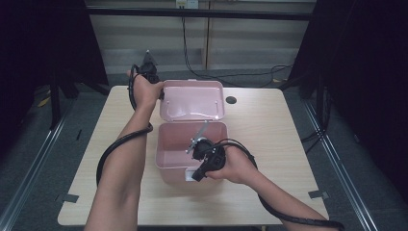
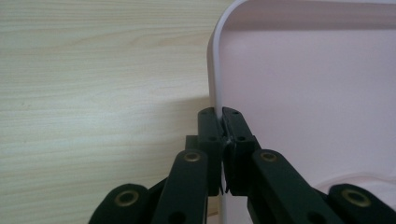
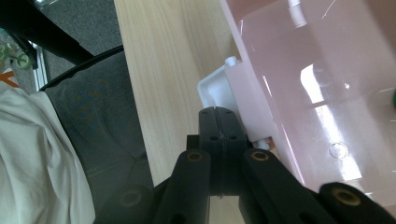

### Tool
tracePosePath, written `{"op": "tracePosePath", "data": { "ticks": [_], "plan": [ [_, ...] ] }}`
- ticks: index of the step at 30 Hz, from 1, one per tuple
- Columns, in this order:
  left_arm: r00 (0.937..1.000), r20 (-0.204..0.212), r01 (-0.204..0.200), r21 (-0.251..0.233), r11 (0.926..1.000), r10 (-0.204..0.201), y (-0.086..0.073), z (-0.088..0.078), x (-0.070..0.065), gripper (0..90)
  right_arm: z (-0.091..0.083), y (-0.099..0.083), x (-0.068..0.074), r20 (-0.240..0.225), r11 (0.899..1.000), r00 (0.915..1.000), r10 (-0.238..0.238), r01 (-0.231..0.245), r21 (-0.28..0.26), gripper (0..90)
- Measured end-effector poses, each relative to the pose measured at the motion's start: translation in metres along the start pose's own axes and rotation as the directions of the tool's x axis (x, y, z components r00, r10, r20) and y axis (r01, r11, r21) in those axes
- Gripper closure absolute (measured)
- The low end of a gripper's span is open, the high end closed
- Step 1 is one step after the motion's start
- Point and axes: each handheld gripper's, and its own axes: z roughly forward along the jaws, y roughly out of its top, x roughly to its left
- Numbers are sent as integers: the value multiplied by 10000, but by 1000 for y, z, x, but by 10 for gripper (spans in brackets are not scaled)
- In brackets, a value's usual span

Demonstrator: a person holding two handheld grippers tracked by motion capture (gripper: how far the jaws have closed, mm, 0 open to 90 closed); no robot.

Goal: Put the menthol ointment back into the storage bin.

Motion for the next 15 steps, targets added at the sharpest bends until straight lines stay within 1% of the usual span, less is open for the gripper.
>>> {"op": "tracePosePath", "data": {
  "ticks": [1, 5, 6, 9, 10, 14, 15],
  "plan": [
    [10000, 7, 57, -16, 10000, -57, 0, -1, 0, 877, 0, 0, 0, -18, 10000, 10000, 31, -31, 36, 900],
    [10000, -31, 28, 43, 10000, -27, 2, -8, 0, 878, 0, 1, 0, -44, 10000, 10000, 20, -20, 37, 900],
    [10000, 18, 67, 14, 10000, -67, 2, -9, 0, 878, 1, 2, 0, -52, 10000, 10000, 48, -48, 43, 900],
    [10000, 75, -25, 26, 10000, 25, 2, -13, 0, 879, 1, 3, 0, -51, 9999, 9999, 108, -108, 79, 900],
    [9999, 103, 37, -26, 10000, -37, 2, -15, 0, 879, 1, 3, 0, -46, 10000, 10000, 12, -12, 36, 900],
    [9999, 113, -125, 31, 9999, 125, 2, -21, -1, 880, 1, 3, 0, -57, 10000, 10000, 31, -31, 63, 900],
    [9999, 83, -118, -16, 9999, 118, 2, -22, -2, 881, 1, 3, 0, -47, 9999, 9999, 115, -114, 76, 900]
  ]
}}
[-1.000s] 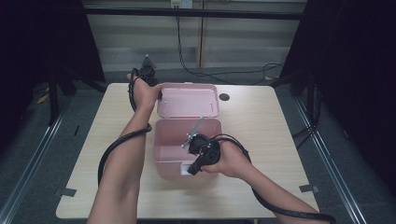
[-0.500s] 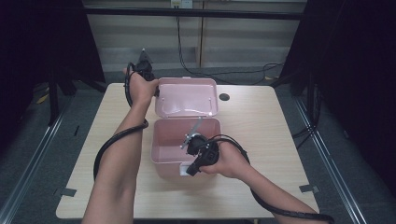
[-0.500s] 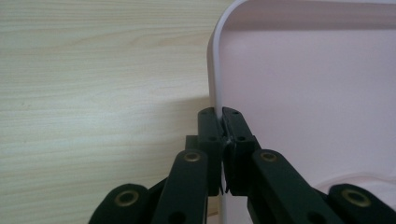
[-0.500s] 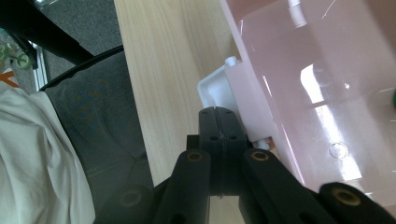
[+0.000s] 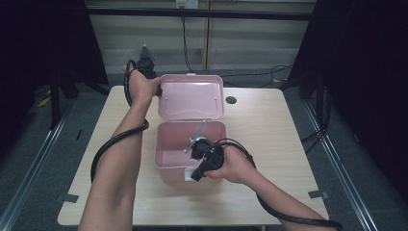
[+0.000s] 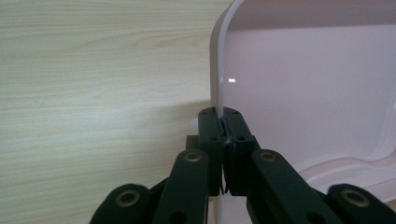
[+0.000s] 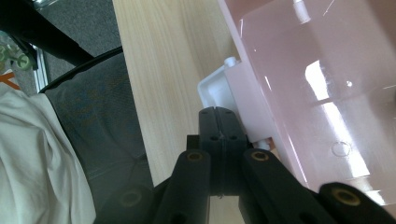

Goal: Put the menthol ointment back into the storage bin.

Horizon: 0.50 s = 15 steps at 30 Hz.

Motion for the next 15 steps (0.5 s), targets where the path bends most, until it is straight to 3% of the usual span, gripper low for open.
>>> {"op": "tracePosePath", "data": {
  "ticks": [15],
  "plan": [
    [9997, -127, -213, 146, 9997, 214, 1, -14, -5, 885, 0, 1, -1, 42, 10000, 10000, 24, -24, 35, 900]
  ]
}}
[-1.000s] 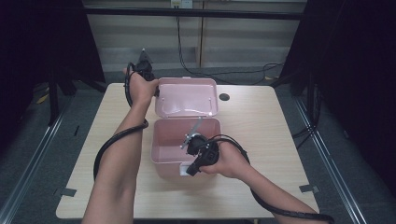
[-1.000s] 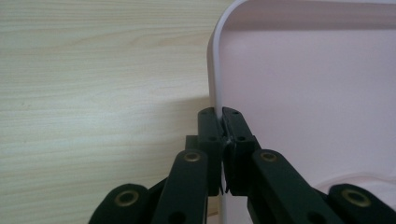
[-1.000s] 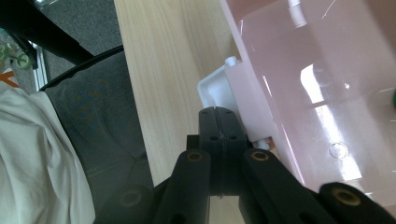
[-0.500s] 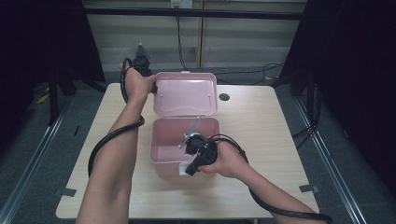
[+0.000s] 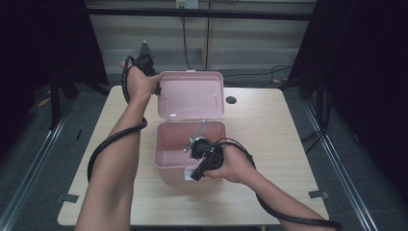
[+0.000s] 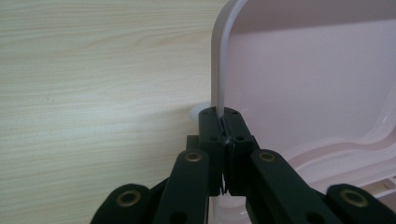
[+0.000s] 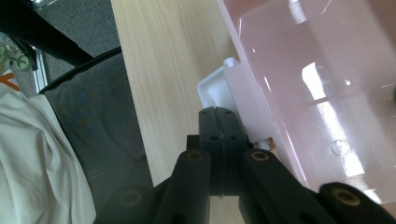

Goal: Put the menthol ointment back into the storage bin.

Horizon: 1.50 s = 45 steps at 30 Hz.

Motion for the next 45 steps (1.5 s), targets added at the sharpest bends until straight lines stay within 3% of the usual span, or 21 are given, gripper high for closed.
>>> {"op": "tracePosePath", "data": {
  "ticks": [45],
  "plan": [
    [9960, -295, -835, 321, 9960, 845, -10, -32, -14, 881, -2, 4, -3, 47, 9995, 9995, 323, -324, 65, 900]
  ]
}}
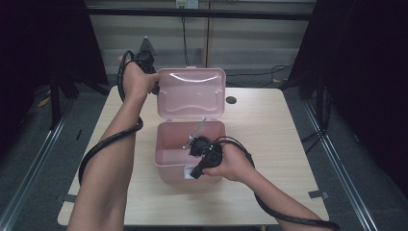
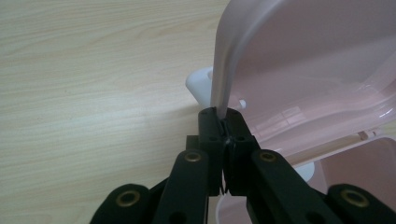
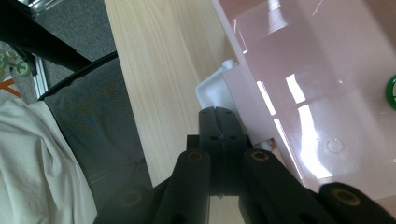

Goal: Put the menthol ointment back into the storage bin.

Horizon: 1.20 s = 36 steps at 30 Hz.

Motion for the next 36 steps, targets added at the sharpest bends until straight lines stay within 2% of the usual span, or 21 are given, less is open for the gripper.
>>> {"op": "tracePosePath", "data": {
  "ticks": [8, 18, 36],
  "plan": [
    [9997, -141, -195, -59, 9998, 194, -4, -4, -2, 883, 0, 2, -1, 32, 10000, 10000, 27, -27, -36, 900],
    [9996, -129, -255, -68, 9997, 254, -9, -8, -3, 883, 3, 9, 4, 120, 10000, 9999, -75, 75, -4, 900],
    [9985, -144, -528, -261, 9983, 525, -20, -16, -4, 881, 4, 10, 4, 194, 10000, 9998, -28, 28, -4, 900]
  ]
}}
